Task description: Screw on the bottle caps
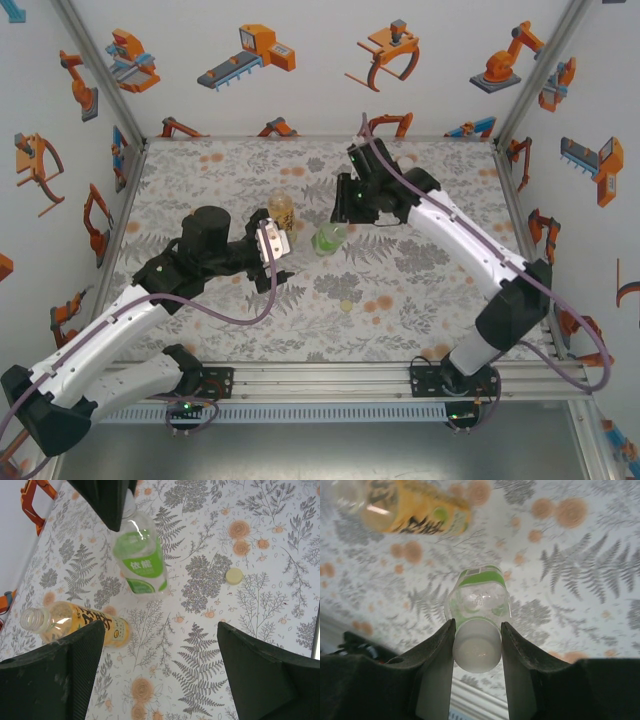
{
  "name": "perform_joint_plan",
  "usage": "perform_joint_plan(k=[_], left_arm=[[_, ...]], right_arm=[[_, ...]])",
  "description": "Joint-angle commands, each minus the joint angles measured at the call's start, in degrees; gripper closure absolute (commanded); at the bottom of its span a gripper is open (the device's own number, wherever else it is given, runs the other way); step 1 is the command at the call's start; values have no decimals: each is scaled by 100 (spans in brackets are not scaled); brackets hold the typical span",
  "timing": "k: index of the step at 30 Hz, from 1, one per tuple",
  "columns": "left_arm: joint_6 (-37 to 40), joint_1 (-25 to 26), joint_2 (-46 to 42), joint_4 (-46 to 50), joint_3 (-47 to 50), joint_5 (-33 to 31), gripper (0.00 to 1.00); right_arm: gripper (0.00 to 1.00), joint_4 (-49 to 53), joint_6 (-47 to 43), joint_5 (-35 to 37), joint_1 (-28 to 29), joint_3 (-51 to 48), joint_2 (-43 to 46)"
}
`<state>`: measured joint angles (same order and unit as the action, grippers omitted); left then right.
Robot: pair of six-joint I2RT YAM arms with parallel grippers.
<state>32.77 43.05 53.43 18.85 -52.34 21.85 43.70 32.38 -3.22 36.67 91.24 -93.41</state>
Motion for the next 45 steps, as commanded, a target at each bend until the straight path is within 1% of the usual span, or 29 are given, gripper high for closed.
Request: perform_joint_plan(k=[1,4,10,16,20,24,30,33,36,38,41,45], left_arm=[[-98,-1,-61,-115,57,-14,15],[-117,-5,-43,-133,70,-22,15],[-132,-7,2,-154,81,-69,15],[-118,-4,15,-185,105,-172,15],[-120,-12,26,-206,118,-209,15],[-117,-9,35,-222,137,-216,15],[-126,-16,40,-236,143,-216,15],[-122,-18,40,-247,145,-216,15],[-131,-24,50,-250,149,-213,15],[-138,-24,39,-250,147,-211,15],[-139,-33,34,-277,162,-233,14],[-196,-135,-13,-406,213,-186,14]], right_arm=[[88,262,-657,480,-215,565,-486],[89,309,-891,675,-398,1047,-1008],[89,563,-1160,776,-655,2189,-2053],[89,983,-1333,767,-695,3396,-2928],[89,1489,-1431,852,-705,4235,-3518],[87,1719,-1467,885,-703,4631,-3802],[80,1747,-1496,902,-713,4695,-3966],[71,1747,-1493,902,-709,4705,-4010],[59,1747,-1498,886,-713,4739,-4030],[53,1749,-1489,872,-713,4780,-4045],[48,1763,-1478,869,-713,4879,-4032],[47,1884,-1504,918,-712,5155,-3994]])
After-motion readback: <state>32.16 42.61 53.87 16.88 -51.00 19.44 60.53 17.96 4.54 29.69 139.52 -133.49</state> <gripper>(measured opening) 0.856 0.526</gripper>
